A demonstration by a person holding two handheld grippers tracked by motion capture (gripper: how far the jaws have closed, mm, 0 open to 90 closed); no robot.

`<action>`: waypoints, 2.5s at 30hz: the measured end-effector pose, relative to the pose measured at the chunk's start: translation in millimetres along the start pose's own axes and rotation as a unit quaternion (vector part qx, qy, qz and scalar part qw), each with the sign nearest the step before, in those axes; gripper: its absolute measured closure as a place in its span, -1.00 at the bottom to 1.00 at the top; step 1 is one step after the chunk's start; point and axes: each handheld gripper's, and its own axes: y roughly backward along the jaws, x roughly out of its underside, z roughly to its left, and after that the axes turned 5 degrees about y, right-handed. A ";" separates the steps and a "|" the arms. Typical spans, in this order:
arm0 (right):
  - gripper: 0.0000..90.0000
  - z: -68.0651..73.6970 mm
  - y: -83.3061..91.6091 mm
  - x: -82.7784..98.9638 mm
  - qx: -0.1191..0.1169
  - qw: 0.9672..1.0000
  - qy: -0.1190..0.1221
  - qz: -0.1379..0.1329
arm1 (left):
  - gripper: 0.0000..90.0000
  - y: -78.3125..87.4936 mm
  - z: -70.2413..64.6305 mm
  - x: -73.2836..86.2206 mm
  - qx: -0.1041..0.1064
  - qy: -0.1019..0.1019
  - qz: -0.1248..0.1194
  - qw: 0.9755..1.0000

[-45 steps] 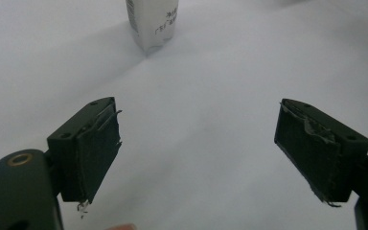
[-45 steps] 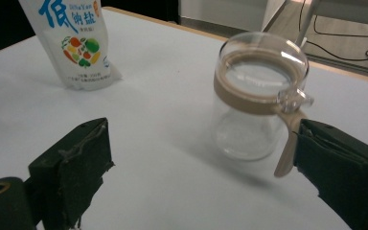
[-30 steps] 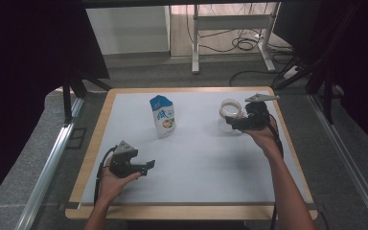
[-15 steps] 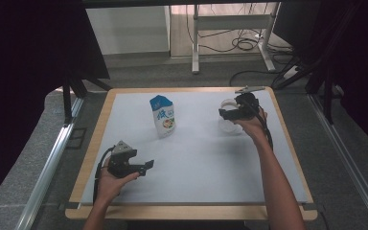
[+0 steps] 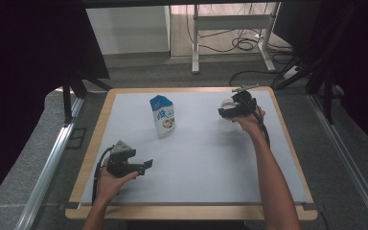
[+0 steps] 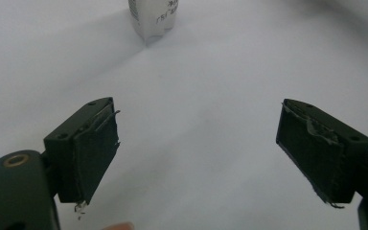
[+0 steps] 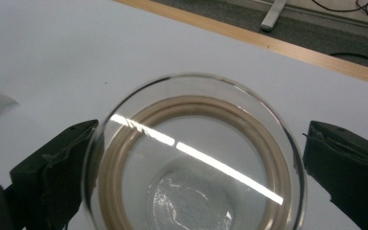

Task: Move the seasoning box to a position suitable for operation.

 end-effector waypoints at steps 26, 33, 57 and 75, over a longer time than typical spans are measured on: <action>-0.75 9.7 4.8 6.7 -0.020 0.999 0.025 -0.006 | -0.68 -2.8 0.0 1.1 -0.001 -0.003 0.005 1.000; -0.75 22.6 21.7 4.0 -0.029 0.998 0.045 -0.017 | -0.68 -3.4 -2.3 1.2 0.001 -0.006 0.007 1.000; -0.75 60.7 70.5 36.0 -0.075 0.994 0.083 -0.015 | -0.68 0.2 -2.8 0.7 0.004 -0.002 0.002 1.000; -0.75 86.4 79.7 73.5 -0.101 0.990 0.100 0.005 | -0.68 -5.7 -2.6 3.2 0.000 -0.001 0.011 1.000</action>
